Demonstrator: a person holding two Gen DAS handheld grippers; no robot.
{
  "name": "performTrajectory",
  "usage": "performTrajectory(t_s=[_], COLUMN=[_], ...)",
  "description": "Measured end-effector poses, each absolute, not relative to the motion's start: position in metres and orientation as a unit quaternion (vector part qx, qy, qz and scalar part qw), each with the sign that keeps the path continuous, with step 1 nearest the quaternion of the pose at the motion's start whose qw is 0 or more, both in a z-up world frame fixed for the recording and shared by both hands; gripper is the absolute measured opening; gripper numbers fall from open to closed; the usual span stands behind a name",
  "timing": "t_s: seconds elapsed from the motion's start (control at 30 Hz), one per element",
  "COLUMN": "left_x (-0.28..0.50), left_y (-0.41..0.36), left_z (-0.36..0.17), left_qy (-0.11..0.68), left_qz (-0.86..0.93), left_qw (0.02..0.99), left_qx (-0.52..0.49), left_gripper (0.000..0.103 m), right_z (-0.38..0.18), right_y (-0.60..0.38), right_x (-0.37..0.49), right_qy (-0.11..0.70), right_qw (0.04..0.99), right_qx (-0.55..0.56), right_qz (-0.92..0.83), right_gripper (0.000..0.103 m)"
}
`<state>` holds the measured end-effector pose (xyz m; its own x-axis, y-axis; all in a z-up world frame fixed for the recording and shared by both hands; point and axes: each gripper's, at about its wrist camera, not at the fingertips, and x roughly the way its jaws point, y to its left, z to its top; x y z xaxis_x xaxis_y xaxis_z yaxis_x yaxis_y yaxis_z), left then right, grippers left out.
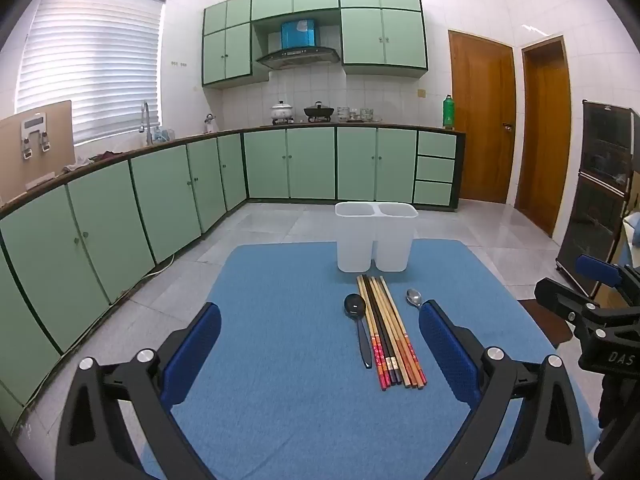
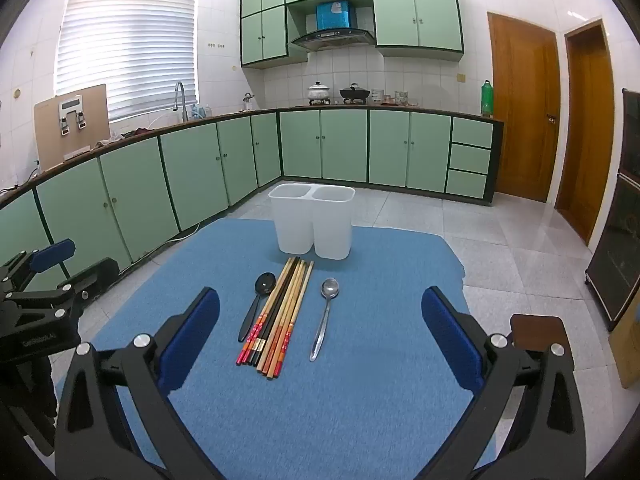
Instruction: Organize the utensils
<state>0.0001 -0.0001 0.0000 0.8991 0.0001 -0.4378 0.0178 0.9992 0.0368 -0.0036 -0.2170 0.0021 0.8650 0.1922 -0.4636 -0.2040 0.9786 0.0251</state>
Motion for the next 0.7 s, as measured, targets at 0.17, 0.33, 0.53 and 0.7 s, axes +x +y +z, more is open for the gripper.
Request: performTrajectory(t_s=[0.17,0.33,0.53,0.7], left_x=[-0.0016,0.0045,0.0059,0.0042], left_y=[-0.0026,-0.0014,-0.0029,-0.0014], left_z=[0.0011,-0.0033,-0.0051,-0.0053], left_qy=[0.222,0.226,0.225,0.228], left_qz=[-0.005,-0.004,-0.004,-0.005], left_qw=[0.975,0.974,0.974,0.973], left_qx=[0.026,0.021,0.021,0.021], left_gripper=[0.097,0.097,0.097,0.097], right_z=[0.0021,0.0021,0.0022,0.002], right_y=[-0.2171,-0.2172,-0.2169,-0.217], right_x=[-0.0035,-0.0033,-0.0032,-0.0032], right_qy=[0.239,0.239,0.24,0.24], right_qw=[0.965,0.966,0.965,0.965], right_qx=[-0.012,-0.012,-0.011,-0.011], right_qz=[0.103,0.102,0.102,0.102], right_gripper=[0.098,0.098,0.098,0.098])
